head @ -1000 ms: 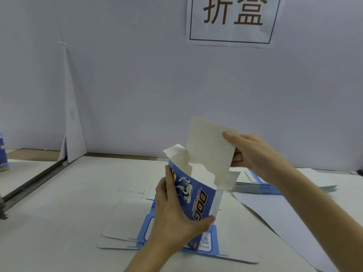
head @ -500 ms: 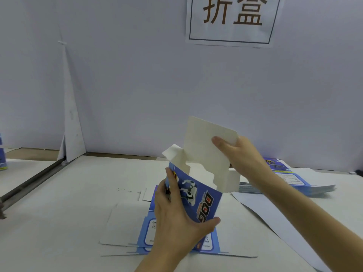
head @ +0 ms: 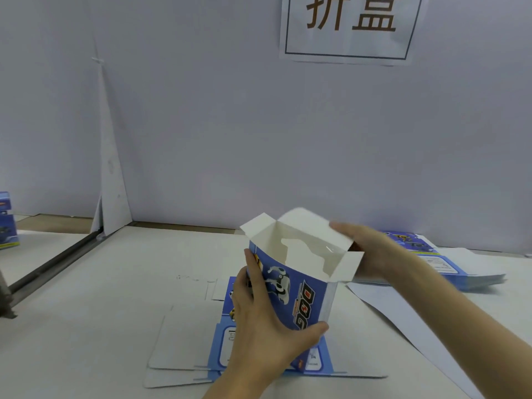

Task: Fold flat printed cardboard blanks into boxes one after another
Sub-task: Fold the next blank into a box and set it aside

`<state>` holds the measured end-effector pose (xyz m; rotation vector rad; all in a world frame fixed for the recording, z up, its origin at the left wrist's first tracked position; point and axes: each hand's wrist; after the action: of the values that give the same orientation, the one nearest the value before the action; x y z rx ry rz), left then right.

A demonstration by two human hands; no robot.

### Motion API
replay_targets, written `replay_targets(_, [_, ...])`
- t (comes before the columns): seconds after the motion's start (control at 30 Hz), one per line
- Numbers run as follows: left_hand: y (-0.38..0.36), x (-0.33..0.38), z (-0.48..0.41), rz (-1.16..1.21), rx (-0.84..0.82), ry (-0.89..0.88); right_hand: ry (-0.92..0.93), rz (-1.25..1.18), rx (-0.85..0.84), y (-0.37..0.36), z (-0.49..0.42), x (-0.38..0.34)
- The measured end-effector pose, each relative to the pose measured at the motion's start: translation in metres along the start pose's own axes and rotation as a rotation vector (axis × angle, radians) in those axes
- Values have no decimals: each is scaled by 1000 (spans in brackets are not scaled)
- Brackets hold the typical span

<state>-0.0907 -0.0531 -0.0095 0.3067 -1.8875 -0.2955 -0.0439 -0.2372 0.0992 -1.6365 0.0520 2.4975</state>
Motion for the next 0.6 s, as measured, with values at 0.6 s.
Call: replay_targets(0.6, [-3, -1, 2, -28, 33, -13, -96, 29, -110, -2, -5, 36])
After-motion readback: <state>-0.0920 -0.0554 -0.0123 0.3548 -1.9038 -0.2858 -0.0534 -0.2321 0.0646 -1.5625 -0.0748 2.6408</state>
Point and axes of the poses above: each hand's wrist, its own z-axis away from the middle knuckle, its own y-axis out of the back of the hand, x = y × z, and after that the axes turned 1 degree about z, right-handed
